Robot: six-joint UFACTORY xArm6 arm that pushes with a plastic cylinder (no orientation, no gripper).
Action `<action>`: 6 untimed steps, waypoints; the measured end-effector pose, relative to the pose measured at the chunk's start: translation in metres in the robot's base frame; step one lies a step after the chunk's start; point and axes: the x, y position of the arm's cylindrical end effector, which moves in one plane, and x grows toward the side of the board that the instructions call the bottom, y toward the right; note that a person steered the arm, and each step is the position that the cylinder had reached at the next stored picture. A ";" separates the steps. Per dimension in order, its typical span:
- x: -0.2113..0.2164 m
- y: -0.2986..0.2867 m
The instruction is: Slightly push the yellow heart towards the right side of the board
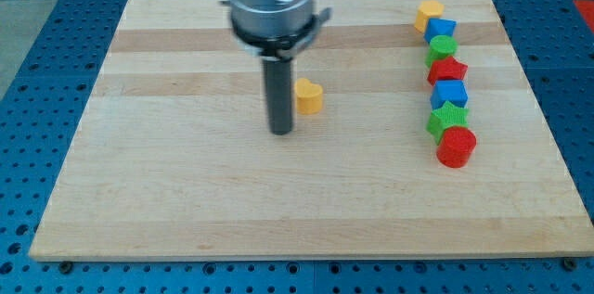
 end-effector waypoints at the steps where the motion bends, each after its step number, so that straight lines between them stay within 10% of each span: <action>1: -0.020 -0.039; 6: -0.034 0.029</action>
